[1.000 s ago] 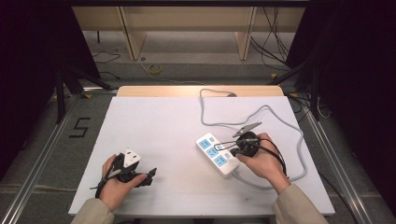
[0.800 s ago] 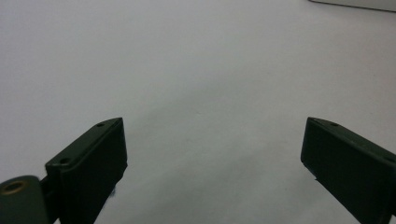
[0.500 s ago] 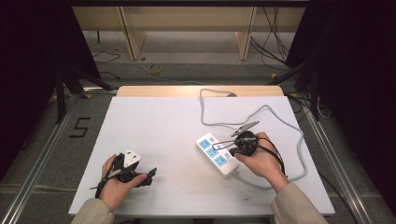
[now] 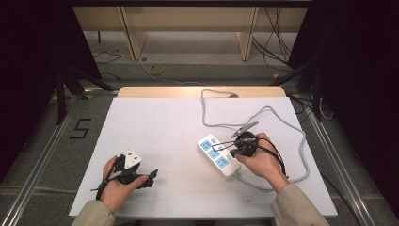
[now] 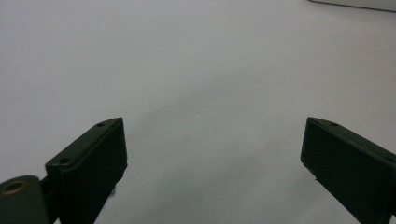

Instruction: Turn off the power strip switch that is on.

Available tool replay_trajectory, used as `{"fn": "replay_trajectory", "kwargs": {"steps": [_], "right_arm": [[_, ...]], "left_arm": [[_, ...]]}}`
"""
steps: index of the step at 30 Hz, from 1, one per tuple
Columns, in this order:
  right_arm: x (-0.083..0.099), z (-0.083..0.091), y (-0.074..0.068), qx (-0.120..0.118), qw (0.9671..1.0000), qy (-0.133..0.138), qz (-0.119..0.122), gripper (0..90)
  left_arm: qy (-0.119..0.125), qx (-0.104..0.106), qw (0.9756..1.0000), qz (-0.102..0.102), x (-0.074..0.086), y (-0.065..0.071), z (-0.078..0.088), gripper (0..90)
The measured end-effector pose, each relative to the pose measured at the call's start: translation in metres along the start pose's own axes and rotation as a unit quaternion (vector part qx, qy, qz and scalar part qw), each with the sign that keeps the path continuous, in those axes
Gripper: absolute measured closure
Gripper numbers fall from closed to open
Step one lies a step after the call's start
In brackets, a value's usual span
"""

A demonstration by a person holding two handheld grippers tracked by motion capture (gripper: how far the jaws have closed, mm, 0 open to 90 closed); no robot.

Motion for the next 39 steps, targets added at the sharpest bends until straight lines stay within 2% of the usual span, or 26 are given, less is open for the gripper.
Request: {"fn": "replay_trajectory", "kwargs": {"steps": [39], "right_arm": [[-0.007, -0.0089, -0.0007, 0.004, 0.9998, -0.015, 0.009, 90.0]], "left_arm": [[0.0, 0.0, 1.0, -0.001, -0.0002, -0.0001, 0.0, 6.7]]}}
Point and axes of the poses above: each handheld gripper's, and its own axes: z roughly backward along the jaws, x roughly out of its underside, y roughly to its right, the point moved 8 cm from there along -z, roughly forward along the jaws, and after that the axes turned 1 degree about -x, right-handed, at the moved point
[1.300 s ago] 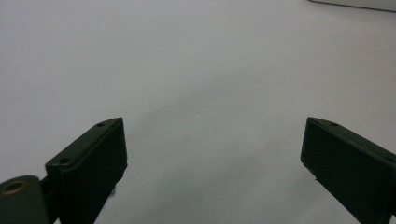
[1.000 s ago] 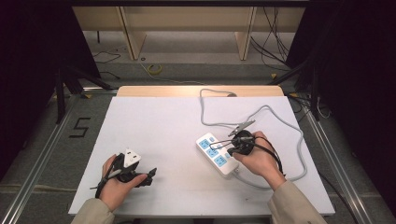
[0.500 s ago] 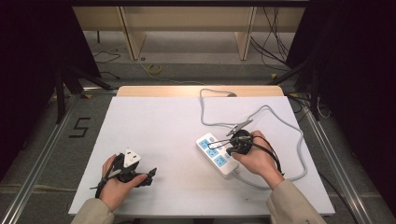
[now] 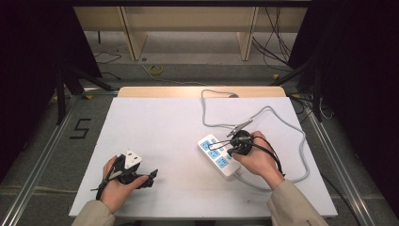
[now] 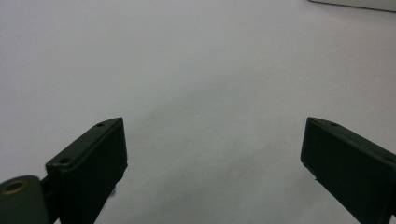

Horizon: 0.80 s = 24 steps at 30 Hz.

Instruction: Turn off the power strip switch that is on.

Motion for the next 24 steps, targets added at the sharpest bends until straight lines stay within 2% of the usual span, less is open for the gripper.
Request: {"fn": "replay_trajectory", "kwargs": {"steps": [24], "right_arm": [[-0.0041, -0.0088, 0.0, 0.002, 0.9999, -0.011, 0.002, 90.0]], "left_arm": [[0.0, -0.001, 1.0, -0.001, -0.0002, -0.0005, 0.0001, 6.7]]}}
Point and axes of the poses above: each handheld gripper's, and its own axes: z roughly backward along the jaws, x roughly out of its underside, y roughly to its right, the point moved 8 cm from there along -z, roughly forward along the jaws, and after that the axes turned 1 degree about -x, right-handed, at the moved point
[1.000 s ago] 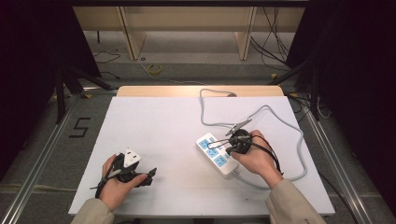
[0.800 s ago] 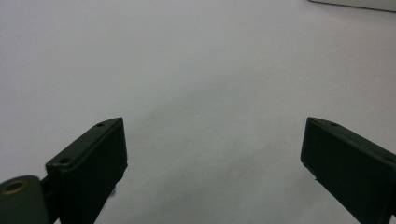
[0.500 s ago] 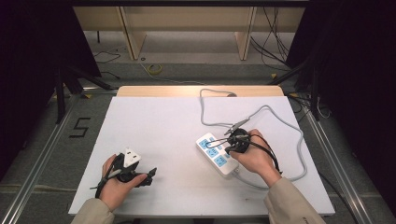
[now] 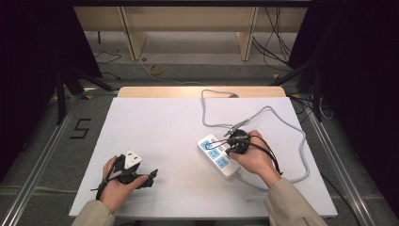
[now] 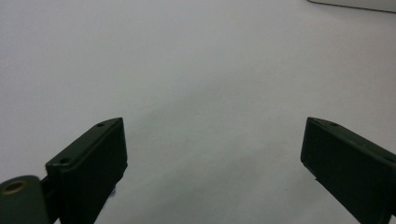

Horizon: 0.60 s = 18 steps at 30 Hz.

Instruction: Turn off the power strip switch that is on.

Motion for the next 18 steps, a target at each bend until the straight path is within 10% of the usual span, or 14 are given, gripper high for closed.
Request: {"fn": "replay_trajectory", "kwargs": {"steps": [18], "right_arm": [[0.001, -0.0061, 0.0005, 0.001, 0.9999, -0.012, 0.002, 90.0]], "left_arm": [[0.0, 0.0, 1.0, 0.0, 0.0, 0.0, 0.0, 6.8]]}}
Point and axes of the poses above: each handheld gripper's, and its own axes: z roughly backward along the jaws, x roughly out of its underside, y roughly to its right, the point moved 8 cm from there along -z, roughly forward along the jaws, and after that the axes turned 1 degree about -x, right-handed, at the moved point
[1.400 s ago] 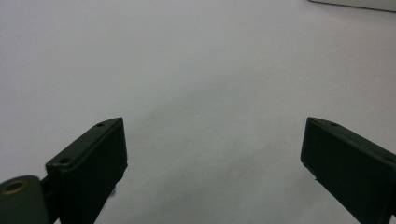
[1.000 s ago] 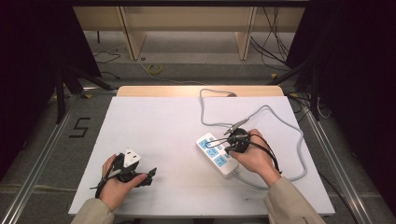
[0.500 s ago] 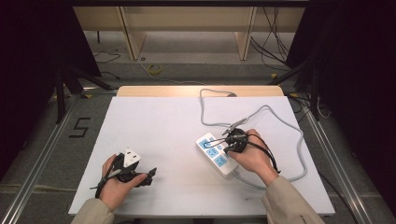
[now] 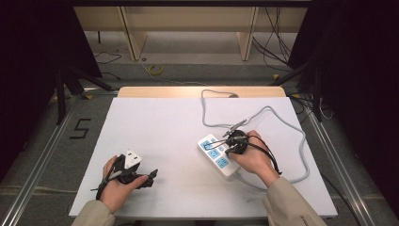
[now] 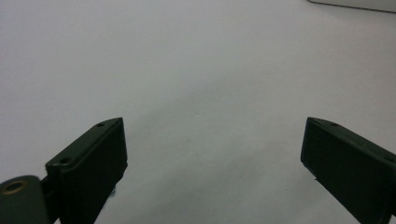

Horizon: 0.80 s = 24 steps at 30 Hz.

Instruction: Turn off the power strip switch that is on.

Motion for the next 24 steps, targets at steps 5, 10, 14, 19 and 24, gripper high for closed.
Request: {"fn": "replay_trajectory", "kwargs": {"steps": [5, 10, 14, 19, 24], "right_arm": [[0.001, -0.0009, -0.0003, -0.002, 1.0, -0.004, 0.0, 90.0], [0.001, -0.001, -0.0007, -0.001, 1.0, -0.005, -0.001, 90.0], [0.001, -0.0012, -0.0007, 0.001, 1.0, -0.007, -0.002, 90.0], [0.0011, -0.0015, -0.0011, 0.001, 1.0, -0.005, -0.005, 90.0], [0.0014, -0.0015, -0.0014, 0.001, 0.9999, -0.006, -0.009, 90.0]], "left_arm": [[-0.001, 0.0, 1.0, 0.0, 0.0, 0.0, 0.0001, 6.8], [0.0, 0.0, 1.0, 0.0, 0.0, 0.0001, 0.0, 6.8], [0.0, 0.0, 1.0, 0.001, 0.0, 0.0004, 0.0, 6.8], [0.0, 0.0, 1.0, 0.001, 0.0, 0.0007, 0.0001, 6.8], [0.0, 0.0, 1.0, 0.001, 0.0, 0.0006, 0.0003, 6.8]]}}
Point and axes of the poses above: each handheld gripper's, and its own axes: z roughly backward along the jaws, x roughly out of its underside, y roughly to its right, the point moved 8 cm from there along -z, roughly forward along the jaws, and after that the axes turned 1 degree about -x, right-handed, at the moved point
